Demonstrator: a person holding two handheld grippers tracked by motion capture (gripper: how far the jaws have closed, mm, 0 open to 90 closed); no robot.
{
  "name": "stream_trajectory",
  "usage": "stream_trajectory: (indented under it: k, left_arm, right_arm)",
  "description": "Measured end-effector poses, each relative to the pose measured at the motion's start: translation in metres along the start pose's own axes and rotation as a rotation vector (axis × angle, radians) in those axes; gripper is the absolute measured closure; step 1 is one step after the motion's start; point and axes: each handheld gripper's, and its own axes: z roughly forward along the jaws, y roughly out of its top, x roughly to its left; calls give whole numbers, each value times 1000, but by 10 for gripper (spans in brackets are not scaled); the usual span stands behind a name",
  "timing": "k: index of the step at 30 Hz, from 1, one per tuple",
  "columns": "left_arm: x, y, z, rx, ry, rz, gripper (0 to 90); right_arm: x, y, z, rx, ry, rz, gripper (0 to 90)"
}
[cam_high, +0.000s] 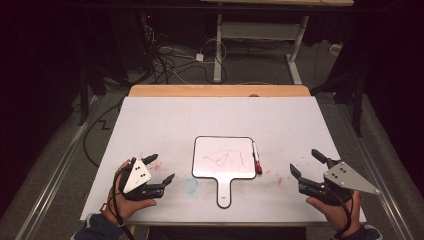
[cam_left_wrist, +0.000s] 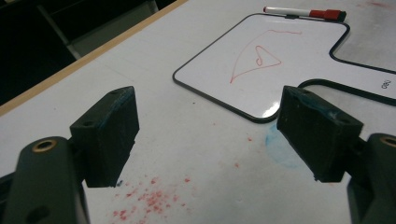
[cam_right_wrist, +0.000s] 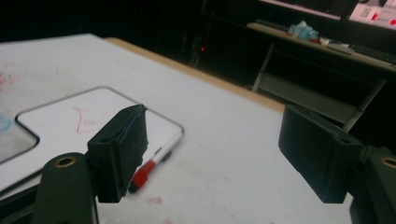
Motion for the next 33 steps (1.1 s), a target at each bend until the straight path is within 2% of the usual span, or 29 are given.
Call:
stream_trajectory:
  k: [4, 9, 21, 24, 26, 30, 31, 32, 33]
  left_arm:
    - [1, -2, 1, 14, 7, -3, 199]
    - [2, -5, 4, 25, 6, -2, 198]
    - [2, -8, 7, 59, -12, -4, 198]
    - [3, -9, 9, 78, -16, -6, 198]
    - [4, -10, 11, 89, -21, -8, 198]
    - [2, -10, 12, 102, -16, -5, 198]
    - [2, -10, 12, 105, -15, -4, 199]
    - [2, -10, 13, 109, -17, -3, 199]
    - [2, -10, 13, 114, -19, 1, 199]
  right_arm:
    - [0, -3, 7, 44, 24, 20, 247]
    - [-2, -5, 11, 86, 31, 22, 256]
    - [-4, -7, 17, 131, 70, 34, 268]
    - [-5, -5, 21, 175, 107, 43, 304]
    - [-5, -4, 22, 196, 108, 44, 307]
    - [-6, -2, 33, 248, 127, 81, 322]
    - [-7, 0, 41, 281, 138, 109, 322]
    - [-7, 0, 41, 281, 138, 109, 322]
    - [-8, 4, 51, 304, 146, 141, 321]
